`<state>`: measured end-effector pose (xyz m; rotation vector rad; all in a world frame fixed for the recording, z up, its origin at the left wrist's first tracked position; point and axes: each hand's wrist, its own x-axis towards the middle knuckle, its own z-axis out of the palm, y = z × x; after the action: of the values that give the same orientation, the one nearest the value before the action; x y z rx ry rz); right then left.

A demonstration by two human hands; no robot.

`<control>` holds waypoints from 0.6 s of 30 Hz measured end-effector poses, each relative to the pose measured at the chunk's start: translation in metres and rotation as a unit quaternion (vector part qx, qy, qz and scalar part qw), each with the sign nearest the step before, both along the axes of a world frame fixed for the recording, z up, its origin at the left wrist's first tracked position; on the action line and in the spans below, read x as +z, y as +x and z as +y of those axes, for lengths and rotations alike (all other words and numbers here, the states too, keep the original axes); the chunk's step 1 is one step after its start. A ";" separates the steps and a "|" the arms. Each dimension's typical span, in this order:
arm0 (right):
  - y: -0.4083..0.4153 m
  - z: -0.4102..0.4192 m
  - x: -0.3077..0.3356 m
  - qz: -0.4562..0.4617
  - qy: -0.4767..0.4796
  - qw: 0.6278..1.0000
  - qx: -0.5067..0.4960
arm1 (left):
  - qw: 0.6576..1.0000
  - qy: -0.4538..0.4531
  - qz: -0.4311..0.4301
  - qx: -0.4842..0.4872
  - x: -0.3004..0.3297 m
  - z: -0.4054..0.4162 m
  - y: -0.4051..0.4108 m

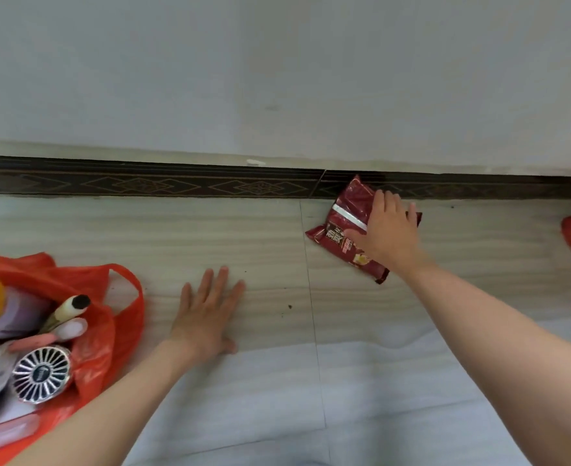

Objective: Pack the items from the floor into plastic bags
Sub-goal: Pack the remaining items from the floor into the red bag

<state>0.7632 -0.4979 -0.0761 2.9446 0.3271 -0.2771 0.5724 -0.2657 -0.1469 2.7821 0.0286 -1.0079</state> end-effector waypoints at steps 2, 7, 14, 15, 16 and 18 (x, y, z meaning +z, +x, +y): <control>0.016 -0.002 -0.003 0.039 -0.039 0.998 -0.017 | 1.000 -0.012 -0.004 0.011 -0.003 -0.001 0.000; 0.023 0.002 -0.009 0.073 -0.043 0.995 -0.050 | 1.000 -0.018 -0.008 0.024 -0.003 -0.001 0.004; -0.016 0.017 0.002 0.026 0.066 0.997 -0.032 | 0.999 -0.046 -0.001 0.022 0.004 0.007 0.008; -0.023 0.018 0.005 0.023 0.082 0.996 -0.035 | 0.998 -0.061 0.000 0.023 0.006 0.011 0.008; -0.030 0.020 0.008 0.020 0.096 0.995 -0.035 | 0.997 -0.076 0.001 0.026 0.009 0.014 0.008; -0.045 0.025 0.015 0.011 0.104 0.994 -0.012 | 0.995 -0.099 -0.010 0.030 0.015 0.018 0.002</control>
<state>0.7177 -0.4734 -0.0612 3.1540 0.3436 -0.2942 0.5746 -0.2476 -0.1316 2.5950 0.0090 -0.9159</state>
